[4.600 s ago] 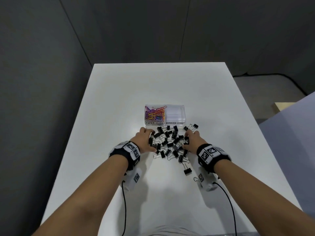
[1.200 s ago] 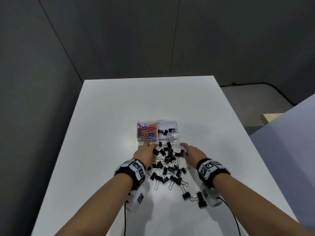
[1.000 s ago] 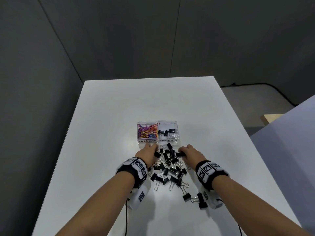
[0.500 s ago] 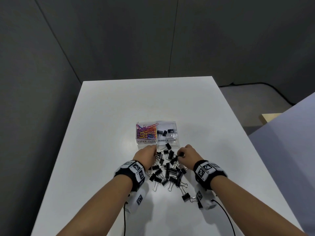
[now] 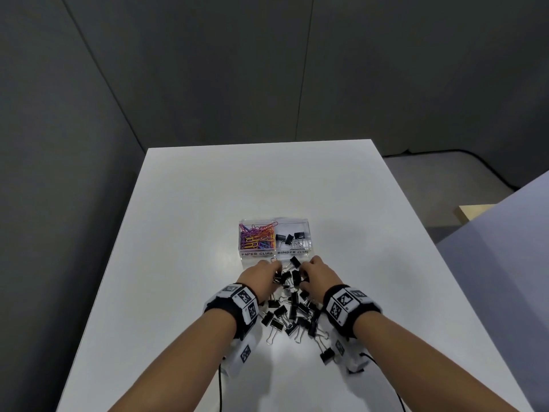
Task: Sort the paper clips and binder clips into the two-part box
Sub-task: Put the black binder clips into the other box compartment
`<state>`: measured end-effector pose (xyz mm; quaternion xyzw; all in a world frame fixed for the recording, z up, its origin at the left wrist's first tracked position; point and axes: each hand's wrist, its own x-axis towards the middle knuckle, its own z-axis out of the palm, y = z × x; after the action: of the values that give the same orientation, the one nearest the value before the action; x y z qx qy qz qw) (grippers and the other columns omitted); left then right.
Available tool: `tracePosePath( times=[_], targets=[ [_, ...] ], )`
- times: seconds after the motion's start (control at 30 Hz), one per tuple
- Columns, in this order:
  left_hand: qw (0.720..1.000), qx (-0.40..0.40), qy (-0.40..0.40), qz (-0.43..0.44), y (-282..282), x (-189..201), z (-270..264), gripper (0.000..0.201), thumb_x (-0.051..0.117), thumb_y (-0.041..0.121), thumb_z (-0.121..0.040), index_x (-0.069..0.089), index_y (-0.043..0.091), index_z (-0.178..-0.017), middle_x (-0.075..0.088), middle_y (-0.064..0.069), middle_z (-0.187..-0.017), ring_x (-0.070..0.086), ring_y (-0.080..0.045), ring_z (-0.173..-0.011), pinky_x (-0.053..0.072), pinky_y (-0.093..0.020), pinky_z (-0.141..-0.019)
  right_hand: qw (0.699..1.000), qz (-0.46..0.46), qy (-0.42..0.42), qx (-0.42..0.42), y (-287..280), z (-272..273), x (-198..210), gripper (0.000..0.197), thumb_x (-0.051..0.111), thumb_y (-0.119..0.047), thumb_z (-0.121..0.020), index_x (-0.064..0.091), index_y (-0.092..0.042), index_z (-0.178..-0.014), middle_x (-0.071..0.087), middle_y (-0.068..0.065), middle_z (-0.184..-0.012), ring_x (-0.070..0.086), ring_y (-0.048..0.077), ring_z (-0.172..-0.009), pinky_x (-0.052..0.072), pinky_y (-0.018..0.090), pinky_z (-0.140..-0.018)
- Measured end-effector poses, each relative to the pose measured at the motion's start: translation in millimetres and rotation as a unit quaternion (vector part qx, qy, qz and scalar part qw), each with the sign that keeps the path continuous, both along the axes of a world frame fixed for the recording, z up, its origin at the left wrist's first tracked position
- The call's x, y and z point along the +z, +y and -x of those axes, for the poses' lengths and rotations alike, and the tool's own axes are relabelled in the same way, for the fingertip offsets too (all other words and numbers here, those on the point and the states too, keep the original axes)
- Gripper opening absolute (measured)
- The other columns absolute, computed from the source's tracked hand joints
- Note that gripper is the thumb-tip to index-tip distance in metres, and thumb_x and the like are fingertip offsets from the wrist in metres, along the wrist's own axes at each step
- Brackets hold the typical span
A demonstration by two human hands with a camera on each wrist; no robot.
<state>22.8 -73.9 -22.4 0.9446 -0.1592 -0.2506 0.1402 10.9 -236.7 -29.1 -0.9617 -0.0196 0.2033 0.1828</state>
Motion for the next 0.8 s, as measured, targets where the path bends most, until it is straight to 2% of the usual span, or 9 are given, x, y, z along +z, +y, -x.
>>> tracePosePath(
  times=[0.17, 0.27, 0.4, 0.5, 0.6, 0.7, 0.8],
  targets=[
    [0.999, -0.019, -0.026, 0.015, 8, 0, 3, 0.041, 0.049, 0.023, -0.094, 0.040, 0.020, -0.135, 0.051, -0.013, -0.131, 0.058, -0.032, -0.111, 0.049, -0.039, -0.091, 1.000, -0.009, 0.021, -0.005, -8, 0, 1, 0.031, 0.061, -0.020, -0.087, 0.050, -0.008, -0.113, 0.046, 0.012, -0.118, 0.057, 0.030, -0.097, 0.048, 0.035, -0.086],
    [0.999, -0.003, -0.031, 0.045, 11, -2, 5, 0.039, 0.049, 0.024, -0.095, 0.042, 0.024, -0.133, 0.052, -0.010, -0.130, 0.059, -0.031, -0.107, 0.048, -0.036, -0.089, 0.999, -0.032, 0.036, -0.016, -12, -2, 3, 0.032, 0.065, -0.020, -0.083, 0.052, -0.007, -0.109, 0.050, 0.013, -0.115, 0.051, 0.024, -0.089, 0.044, 0.031, -0.083],
    [0.993, 0.014, -0.055, 0.102, 13, 0, 11, 0.038, 0.048, 0.024, -0.095, 0.042, 0.027, -0.133, 0.052, -0.007, -0.124, 0.062, -0.028, -0.099, 0.048, -0.032, -0.085, 0.997, -0.062, 0.028, -0.024, -19, 0, 7, 0.021, 0.067, -0.019, -0.081, 0.050, -0.014, -0.094, 0.049, 0.007, -0.100, 0.046, 0.018, -0.084, 0.039, 0.025, -0.071],
    [0.987, -0.002, -0.096, 0.131, 16, 10, 14, 0.037, 0.047, 0.024, -0.096, 0.043, 0.026, -0.133, 0.052, -0.004, -0.125, 0.062, -0.024, -0.097, 0.048, -0.029, -0.082, 0.995, -0.098, -0.019, -0.018, -22, -1, 20, 0.010, 0.061, -0.019, -0.086, 0.052, -0.016, -0.090, 0.047, 0.001, -0.096, 0.050, 0.017, -0.084, 0.042, 0.023, -0.076],
    [0.979, 0.001, -0.139, 0.150, 19, 25, 7, 0.036, 0.049, 0.022, -0.095, 0.047, 0.023, -0.131, 0.054, -0.006, -0.121, 0.062, -0.027, -0.096, 0.049, -0.032, -0.080, 0.986, -0.136, -0.096, -0.031, -19, -14, 42, 0.005, 0.058, -0.018, -0.089, 0.055, -0.014, -0.089, 0.048, -0.001, -0.095, 0.052, 0.015, -0.082, 0.043, 0.020, -0.077],
    [0.973, 0.024, -0.164, 0.159, 17, 43, -11, 0.036, 0.048, 0.020, -0.095, 0.046, 0.022, -0.131, 0.054, -0.006, -0.121, 0.061, -0.026, -0.098, 0.048, -0.032, -0.081, 0.974, -0.160, -0.149, -0.056, -11, -37, 56, 0.011, 0.057, -0.018, -0.090, 0.058, -0.009, -0.096, 0.051, 0.002, -0.099, 0.054, 0.018, -0.081, 0.047, 0.027, -0.079],
    [0.969, 0.038, -0.196, 0.147, 11, 58, -34, 0.034, 0.046, 0.020, -0.096, 0.046, 0.022, -0.131, 0.054, -0.008, -0.116, 0.061, -0.027, -0.092, 0.047, -0.032, -0.078, 0.981, -0.144, -0.123, -0.050, 1, -55, 59, 0.019, 0.052, -0.018, -0.093, 0.056, -0.010, -0.109, 0.057, 0.009, -0.112, 0.056, 0.022, -0.089, 0.049, 0.036, -0.088]
  ],
)
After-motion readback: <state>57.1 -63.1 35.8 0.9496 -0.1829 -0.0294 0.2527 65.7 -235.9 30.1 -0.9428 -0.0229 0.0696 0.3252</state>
